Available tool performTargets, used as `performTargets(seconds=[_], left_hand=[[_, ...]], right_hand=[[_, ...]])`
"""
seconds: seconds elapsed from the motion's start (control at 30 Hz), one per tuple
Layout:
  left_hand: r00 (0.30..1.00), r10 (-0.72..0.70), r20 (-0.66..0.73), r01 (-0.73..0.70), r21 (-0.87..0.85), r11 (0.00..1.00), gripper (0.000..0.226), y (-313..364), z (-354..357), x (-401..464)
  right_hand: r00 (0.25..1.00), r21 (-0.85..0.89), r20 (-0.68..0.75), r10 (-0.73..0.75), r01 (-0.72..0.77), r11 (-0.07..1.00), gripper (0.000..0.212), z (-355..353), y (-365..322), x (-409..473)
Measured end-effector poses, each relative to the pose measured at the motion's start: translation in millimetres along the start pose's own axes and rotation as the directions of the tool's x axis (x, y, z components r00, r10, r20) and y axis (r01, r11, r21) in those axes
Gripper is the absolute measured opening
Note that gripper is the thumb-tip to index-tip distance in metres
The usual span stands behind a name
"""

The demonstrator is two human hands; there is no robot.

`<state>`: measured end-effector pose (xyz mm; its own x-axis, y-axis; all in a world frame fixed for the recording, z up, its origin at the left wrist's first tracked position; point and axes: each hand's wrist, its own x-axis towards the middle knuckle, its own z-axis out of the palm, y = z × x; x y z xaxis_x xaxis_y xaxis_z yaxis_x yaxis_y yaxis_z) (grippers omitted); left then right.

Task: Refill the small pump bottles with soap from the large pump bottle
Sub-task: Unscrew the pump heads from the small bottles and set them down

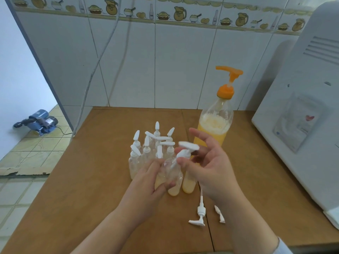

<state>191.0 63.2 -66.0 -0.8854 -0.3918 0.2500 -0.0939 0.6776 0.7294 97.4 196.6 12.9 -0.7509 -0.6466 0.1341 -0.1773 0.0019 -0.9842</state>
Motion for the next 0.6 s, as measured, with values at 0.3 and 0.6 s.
performTargets(seconds=[0.3, 0.6], left_hand=[[0.949, -0.308, -0.073, 0.291, -0.178, 0.940, 0.026, -32.7, 19.1, -6.8], [0.888, -0.457, -0.058, 0.436, -0.214, 0.874, 0.034, -52.1, 45.5, -9.0]], right_hand=[[0.833, 0.148, -0.548, -0.078, 0.188, 0.971, 0.028, -54.0, 5.2, -1.9], [0.710, -0.057, -0.682, 0.175, -0.291, 0.955, 0.018, -68.7, 92.0, -21.0]])
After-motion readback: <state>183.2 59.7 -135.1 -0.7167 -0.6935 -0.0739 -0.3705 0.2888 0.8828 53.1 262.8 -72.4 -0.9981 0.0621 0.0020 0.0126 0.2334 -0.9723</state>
